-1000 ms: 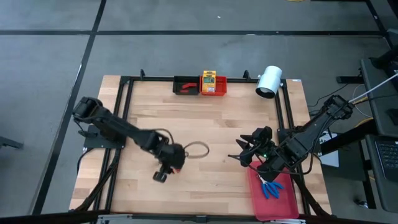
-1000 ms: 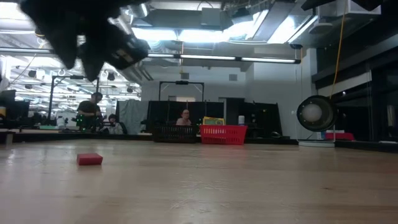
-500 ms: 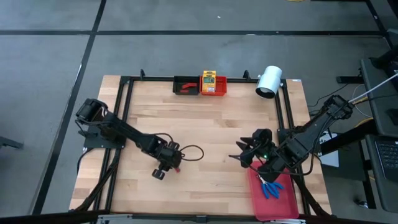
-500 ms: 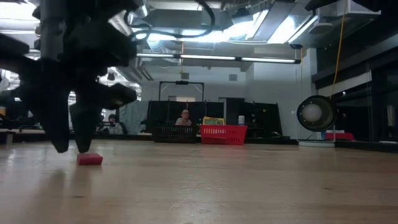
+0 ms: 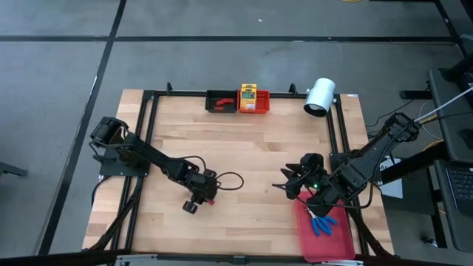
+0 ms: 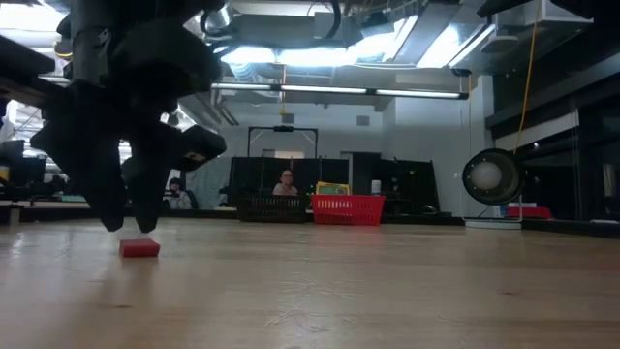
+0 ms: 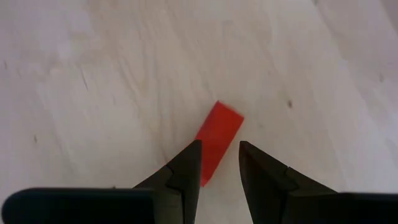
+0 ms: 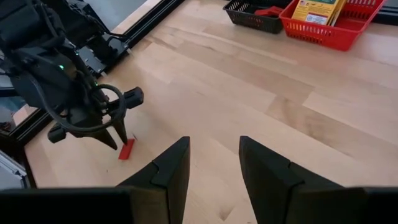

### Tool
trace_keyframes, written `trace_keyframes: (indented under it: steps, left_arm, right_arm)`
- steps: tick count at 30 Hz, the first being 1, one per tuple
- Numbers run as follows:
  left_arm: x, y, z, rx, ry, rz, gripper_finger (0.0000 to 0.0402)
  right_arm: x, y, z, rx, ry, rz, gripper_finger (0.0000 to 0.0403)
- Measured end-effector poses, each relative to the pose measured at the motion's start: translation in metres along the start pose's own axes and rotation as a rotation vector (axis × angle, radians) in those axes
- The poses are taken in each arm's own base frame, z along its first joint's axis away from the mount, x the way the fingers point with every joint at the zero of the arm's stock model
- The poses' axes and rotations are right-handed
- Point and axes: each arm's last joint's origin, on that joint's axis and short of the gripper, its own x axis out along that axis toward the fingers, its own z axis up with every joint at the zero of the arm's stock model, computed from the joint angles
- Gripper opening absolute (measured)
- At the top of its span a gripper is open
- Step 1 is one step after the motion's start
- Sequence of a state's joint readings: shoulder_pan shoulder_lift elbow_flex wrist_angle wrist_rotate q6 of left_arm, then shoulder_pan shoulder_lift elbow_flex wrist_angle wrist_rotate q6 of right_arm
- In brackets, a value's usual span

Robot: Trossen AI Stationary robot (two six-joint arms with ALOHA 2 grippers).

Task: Pick & Place School Supplies
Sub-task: Put the red eraser into the black bin

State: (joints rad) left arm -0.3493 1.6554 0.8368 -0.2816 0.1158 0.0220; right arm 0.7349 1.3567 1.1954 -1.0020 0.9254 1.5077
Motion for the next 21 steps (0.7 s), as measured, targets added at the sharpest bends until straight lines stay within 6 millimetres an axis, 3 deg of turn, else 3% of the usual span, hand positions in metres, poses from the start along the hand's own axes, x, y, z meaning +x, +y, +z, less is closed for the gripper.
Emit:
trace_keyframes:
  steps: [21]
  left_arm:
    - [0.015,0.001,0.004,0.033,-0.030,-0.015,0.0102]
  right_arm:
    - [-0.001,-0.001,-0.001,-0.013,0.009,-0.003,0.0141]
